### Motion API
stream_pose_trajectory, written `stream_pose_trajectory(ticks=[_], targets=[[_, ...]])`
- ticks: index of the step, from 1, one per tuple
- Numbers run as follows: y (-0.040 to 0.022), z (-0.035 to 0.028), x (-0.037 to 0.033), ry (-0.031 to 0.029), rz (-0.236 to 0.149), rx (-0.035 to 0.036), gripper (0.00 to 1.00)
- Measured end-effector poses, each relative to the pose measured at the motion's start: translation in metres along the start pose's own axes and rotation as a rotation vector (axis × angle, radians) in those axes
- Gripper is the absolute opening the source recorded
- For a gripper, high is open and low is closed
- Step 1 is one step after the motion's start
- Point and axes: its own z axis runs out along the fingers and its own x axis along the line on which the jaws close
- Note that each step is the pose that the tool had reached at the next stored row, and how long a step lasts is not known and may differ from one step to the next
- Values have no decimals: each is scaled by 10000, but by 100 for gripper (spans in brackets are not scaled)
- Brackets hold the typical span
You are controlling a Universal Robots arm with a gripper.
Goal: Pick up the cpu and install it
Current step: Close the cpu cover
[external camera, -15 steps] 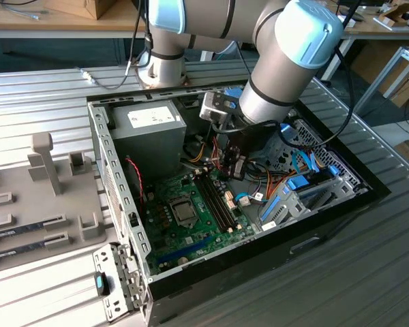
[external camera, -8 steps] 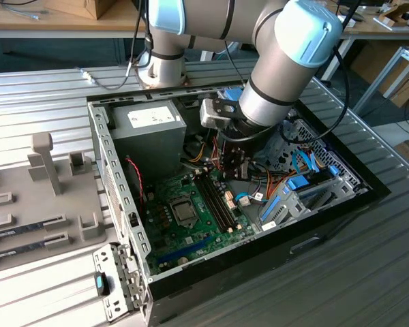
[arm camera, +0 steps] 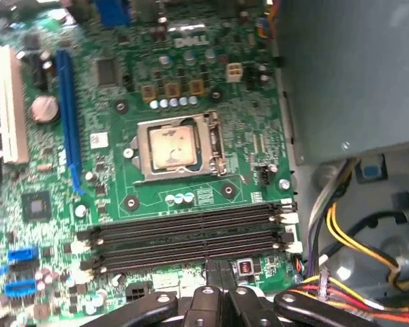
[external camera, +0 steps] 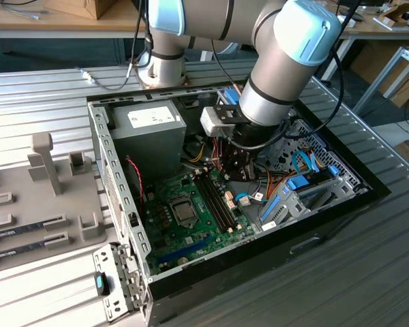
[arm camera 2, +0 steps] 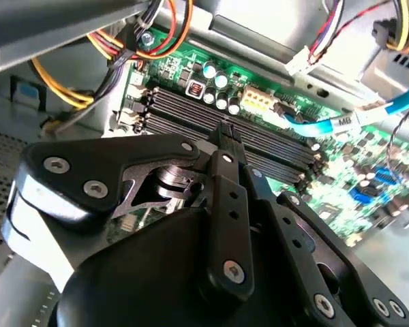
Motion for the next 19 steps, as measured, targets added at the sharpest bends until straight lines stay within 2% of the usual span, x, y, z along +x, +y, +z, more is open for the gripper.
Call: stream_pose_trajectory(ticks=[2, 5, 7, 8, 9, 11, 14, 17, 19], targets=[[0, 0, 0, 54, -608, -2, 11], [11, 2, 1, 40, -617, -3, 11], [30, 6, -12, -26, -624, -6, 11], [48, 9, -46, -112, -632, -12, 11], [52, 11, -79, -154, -636, -15, 11], [61, 13, -152, -216, -642, -19, 11], [89, 17, -236, -251, -646, -21, 11], [182, 25, -314, -292, -649, -24, 11], [317, 41, -334, -332, -653, -23, 11]])
